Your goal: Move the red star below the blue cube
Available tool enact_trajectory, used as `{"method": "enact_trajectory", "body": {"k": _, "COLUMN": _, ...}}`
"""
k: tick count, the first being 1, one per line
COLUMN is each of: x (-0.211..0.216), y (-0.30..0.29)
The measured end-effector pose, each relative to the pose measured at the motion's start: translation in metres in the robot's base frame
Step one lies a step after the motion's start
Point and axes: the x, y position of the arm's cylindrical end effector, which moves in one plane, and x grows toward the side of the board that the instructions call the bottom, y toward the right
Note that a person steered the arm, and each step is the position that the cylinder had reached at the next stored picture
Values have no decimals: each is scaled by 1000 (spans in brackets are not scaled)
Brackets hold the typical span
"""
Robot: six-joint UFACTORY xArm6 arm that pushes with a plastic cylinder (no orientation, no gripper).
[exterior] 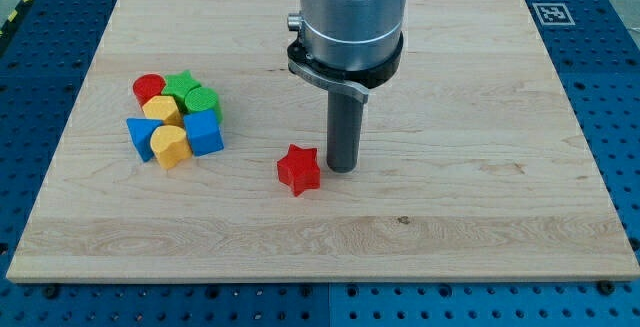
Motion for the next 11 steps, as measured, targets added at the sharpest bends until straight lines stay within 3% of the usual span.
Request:
{"method": "enact_trajectory", "body": {"k": 6, "x": 16, "y": -44}}
{"method": "enact_trajectory", "body": {"k": 7, "x": 10, "y": -44}}
{"method": "enact_trajectory", "body": {"k": 8, "x": -25, "y": -35}}
{"method": "enact_trajectory", "body": {"k": 11, "x": 6, "y": -48}}
